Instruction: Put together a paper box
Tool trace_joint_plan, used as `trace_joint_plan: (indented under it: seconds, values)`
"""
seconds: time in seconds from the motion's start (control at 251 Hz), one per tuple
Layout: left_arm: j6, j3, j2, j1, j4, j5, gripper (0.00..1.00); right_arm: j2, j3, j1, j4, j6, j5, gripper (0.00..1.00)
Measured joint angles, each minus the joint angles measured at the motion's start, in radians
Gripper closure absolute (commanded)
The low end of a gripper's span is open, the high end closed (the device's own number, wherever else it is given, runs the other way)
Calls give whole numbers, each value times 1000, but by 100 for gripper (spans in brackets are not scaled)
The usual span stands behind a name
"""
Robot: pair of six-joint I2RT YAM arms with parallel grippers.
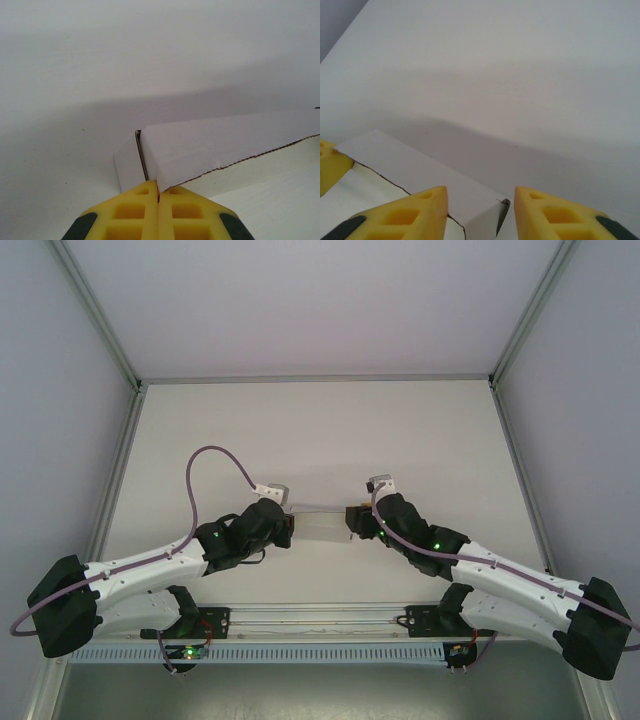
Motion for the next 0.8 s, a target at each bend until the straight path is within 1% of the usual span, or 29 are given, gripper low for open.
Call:
trace_joint_plan:
  seconds: [0.084,0.14,0.379,0.411,0.491,0.519,0.535,0.595,0.651,0.782,0.802]
  values:
    - [-2,0,0,0,0,0,100,10,0,0,10,37,-18,71]
    - [-2,0,0,0,0,0,100,16,0,0,19,68,-26,77]
    - [-11,0,2,0,0,0,100,6,-51,1,102,204,-40,80]
    - [-13,0,2,0,0,0,100,0,-61,1,117,220,-41,77]
    - [-13,0,2,0,0,-1,100,-15,-82,2,139,239,-43,67]
    - [-14,0,2,0,0,-2,100,-20,-85,3,136,243,-39,62]
    - [-14,1,3,0,0,-3,100,-23,-85,3,130,237,-36,60]
    - [-14,2,4,0,0,-3,100,-49,-83,3,83,225,-20,59]
    - [-14,6,7,-2,0,0,100,-84,-70,2,19,208,-9,54]
    - [-18,6,3,-2,-9,-1,100,-195,-34,-13,-111,134,9,54]
    - [-19,6,2,-2,-11,-1,100,-208,-30,-13,-123,124,9,56]
